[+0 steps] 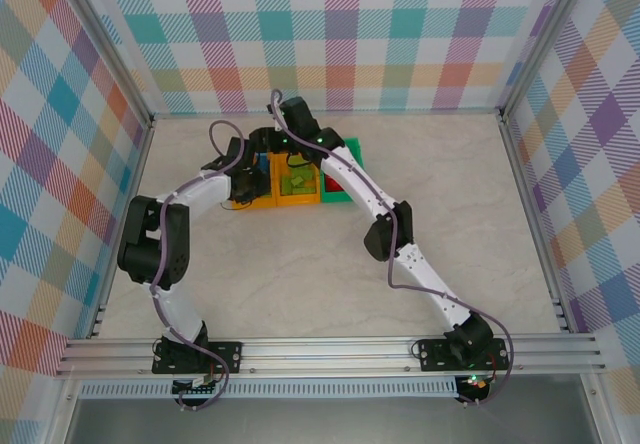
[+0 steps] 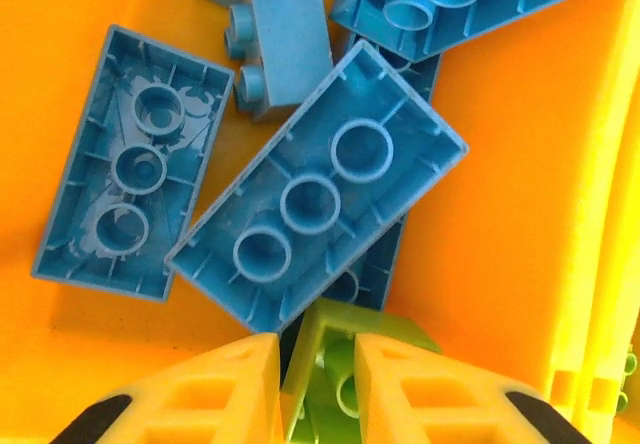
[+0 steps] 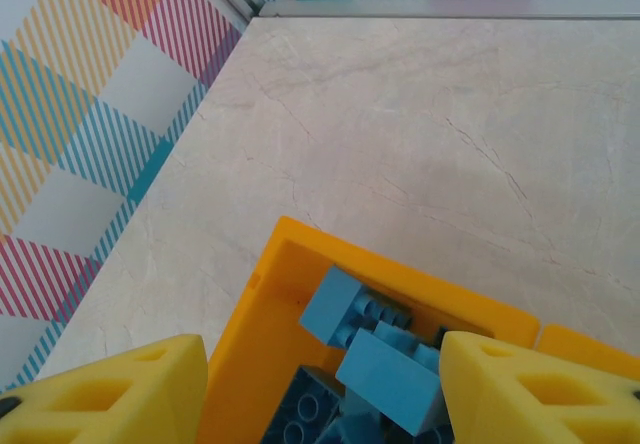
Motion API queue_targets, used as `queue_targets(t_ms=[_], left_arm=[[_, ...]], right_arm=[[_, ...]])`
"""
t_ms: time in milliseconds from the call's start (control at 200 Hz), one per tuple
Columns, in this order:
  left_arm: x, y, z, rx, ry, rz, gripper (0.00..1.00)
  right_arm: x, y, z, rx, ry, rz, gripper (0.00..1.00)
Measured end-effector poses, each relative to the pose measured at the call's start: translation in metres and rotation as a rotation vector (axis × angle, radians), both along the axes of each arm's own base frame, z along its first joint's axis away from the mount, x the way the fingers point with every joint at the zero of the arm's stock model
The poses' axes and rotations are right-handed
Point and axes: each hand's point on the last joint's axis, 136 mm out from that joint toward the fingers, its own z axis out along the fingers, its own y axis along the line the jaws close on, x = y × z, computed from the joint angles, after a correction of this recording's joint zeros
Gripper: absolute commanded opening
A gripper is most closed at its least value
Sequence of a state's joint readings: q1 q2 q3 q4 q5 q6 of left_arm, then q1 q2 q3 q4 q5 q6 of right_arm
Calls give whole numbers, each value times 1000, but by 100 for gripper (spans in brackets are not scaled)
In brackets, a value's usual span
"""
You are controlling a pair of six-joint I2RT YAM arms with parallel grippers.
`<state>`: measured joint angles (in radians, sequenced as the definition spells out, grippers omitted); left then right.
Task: Sort the legos into containers by color
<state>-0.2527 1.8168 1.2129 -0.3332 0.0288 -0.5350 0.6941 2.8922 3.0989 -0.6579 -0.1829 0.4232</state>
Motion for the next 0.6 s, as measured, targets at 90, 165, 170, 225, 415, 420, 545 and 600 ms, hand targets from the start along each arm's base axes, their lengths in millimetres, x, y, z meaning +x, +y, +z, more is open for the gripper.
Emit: queue_targets(t_ms=[90,165,170,225,415,420,545,600], left_arm=[[-3,-5,1,-23,7,-21,31],[-4,-6,0,-28,10,-28,32],[-4,-6,0,-29,11,-28,32],[-4,-6,0,-27,13,-29,32],[0,-4,0,4,20,-41,30],[0,-4,0,4,21,-41,29],[3,-4,-3,14,24,-51,18],[5,-4,-3,19,20,-52,13]], right_arm=[[-10,-11,15,-51,7,7,70],[-24,-24,41,-88,2,22,72],[-25,-24,42,-89,2,23,72],[-38,-36,71,-104,-10,37,72],[-87,-69,156,-99,-51,87,75],[-88,-69,157,-99,-51,87,75],[-106,-77,168,-109,-34,112,78],[-110,-78,163,-124,-13,117,79]])
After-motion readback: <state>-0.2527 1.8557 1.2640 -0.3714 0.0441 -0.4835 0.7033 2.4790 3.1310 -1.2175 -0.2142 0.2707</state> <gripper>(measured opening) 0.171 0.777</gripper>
